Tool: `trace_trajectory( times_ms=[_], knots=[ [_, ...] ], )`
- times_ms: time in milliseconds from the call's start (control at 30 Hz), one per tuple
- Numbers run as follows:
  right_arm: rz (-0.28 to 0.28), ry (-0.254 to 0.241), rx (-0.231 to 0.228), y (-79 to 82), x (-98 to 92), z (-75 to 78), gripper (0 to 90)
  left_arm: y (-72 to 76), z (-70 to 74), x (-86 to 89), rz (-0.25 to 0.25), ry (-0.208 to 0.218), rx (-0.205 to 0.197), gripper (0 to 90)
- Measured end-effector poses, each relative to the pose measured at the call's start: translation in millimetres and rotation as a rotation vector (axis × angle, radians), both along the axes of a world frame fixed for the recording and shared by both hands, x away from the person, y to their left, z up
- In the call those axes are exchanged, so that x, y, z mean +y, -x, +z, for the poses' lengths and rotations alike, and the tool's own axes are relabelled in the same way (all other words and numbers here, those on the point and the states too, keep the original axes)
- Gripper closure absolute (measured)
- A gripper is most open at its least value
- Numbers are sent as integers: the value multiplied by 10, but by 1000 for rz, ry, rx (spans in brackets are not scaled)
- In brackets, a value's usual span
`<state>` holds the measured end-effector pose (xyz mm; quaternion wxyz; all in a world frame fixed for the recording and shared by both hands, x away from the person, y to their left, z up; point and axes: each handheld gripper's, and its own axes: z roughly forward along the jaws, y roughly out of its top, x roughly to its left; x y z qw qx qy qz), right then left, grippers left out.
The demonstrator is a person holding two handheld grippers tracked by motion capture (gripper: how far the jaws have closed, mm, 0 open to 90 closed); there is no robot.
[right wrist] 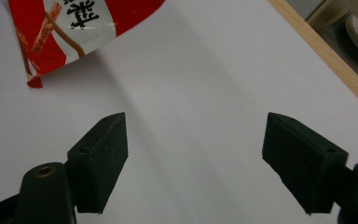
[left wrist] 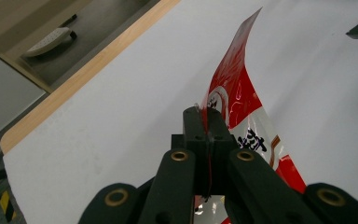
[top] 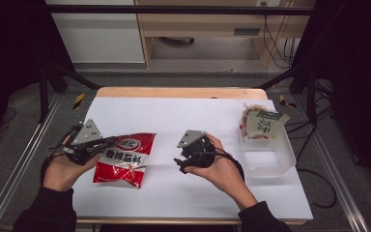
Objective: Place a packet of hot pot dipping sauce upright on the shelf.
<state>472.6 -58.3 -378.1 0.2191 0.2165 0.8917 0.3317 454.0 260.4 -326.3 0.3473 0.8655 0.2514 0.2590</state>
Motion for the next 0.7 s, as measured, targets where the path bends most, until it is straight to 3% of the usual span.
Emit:
trace_trajectory(
  times_ms=[200, 700],
  knots=[
    [6, 0, -3, -34, 15, 76, 231, -57, 25, -191, -43, -25, -2, 900],
    [37, -5, -2, -79, 98, 247, 254, -63, 99, -369, -85, -39, -15, 900]
  ],
)
